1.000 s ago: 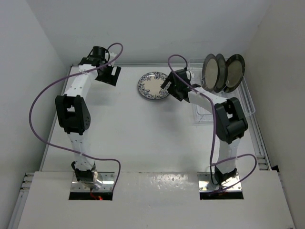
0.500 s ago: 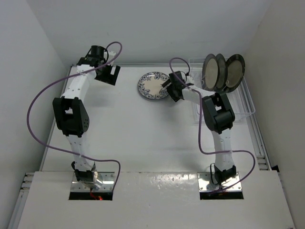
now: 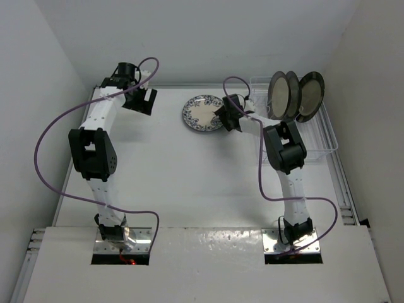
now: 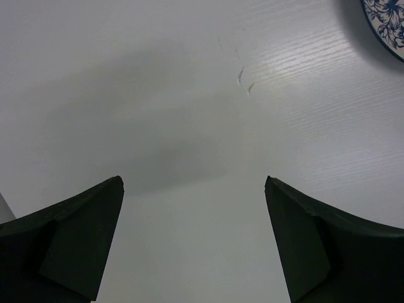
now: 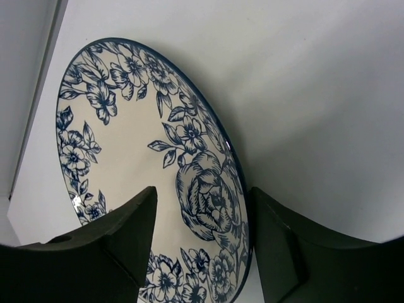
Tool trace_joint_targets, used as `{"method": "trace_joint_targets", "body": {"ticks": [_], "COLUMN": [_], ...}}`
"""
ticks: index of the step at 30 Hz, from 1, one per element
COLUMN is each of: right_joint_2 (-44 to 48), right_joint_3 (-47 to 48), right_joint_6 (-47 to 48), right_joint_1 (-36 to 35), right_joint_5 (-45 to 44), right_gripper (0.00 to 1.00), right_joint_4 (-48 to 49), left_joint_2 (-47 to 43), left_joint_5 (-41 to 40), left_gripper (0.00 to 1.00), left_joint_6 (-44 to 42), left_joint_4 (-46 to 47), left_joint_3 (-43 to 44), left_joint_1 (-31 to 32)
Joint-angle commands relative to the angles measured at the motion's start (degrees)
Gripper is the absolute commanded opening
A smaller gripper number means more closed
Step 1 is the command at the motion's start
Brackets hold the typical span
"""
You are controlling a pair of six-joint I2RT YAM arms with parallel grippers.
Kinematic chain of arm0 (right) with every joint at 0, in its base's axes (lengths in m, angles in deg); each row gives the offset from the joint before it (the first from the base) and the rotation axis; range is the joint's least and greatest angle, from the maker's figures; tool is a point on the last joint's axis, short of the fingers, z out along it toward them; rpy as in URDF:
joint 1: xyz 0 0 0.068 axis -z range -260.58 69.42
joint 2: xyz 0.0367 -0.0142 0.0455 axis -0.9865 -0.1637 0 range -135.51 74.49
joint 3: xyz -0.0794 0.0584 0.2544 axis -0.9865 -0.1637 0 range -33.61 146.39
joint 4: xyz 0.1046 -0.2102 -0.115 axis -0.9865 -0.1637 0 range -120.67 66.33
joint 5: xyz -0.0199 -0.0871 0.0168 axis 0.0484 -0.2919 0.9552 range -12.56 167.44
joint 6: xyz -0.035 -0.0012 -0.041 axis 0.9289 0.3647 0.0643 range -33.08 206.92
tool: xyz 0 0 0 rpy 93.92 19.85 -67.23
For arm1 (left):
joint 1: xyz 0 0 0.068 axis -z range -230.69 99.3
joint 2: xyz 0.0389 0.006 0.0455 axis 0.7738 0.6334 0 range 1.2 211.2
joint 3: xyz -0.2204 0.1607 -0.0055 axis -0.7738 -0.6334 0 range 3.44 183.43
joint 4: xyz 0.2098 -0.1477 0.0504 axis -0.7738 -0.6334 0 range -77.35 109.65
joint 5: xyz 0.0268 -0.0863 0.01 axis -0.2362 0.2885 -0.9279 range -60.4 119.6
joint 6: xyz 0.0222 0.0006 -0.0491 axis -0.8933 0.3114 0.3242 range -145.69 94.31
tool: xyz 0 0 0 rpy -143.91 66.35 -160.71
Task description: Load the plates into the dish rack
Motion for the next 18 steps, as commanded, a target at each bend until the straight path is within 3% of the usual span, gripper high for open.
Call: {"method": "trace_joint_targets", "body": {"ticks": [1, 4, 10, 18], "right_joint_2": [-4.2, -5.2, -6.0, 0.8], "right_joint_3": [-0.2, -0.4, -2.1, -5.2], "right_joint_6": [-2.4, -3.3, -3.1, 15.1], "right_joint_1": [1.3, 1.6, 3.2, 3.5], "right_joint_5": [2.0, 3.1, 7.2, 10.6], "right_gripper": [0.6, 0.5, 0.01, 0.0], "right_joint_4": [-3.2, -2.3, 0.2, 10.4], "left_joint_2": [-2.9, -2.9, -3.4, -3.4], "left_joint_5": [0.7, 0.2, -0.4, -0.4], "left_gripper": [0.99, 0.99, 0.99, 0.99], "left_joint_6": [-0.3, -0.3, -0.3, -0.3], "left_joint_4": [0.5, 0.5, 0.5, 0.5], "left_joint_3": [0.1, 0.6, 0.6, 1.1], "left_joint_1": [-0.3, -0.3, -0.3, -0.3]}}
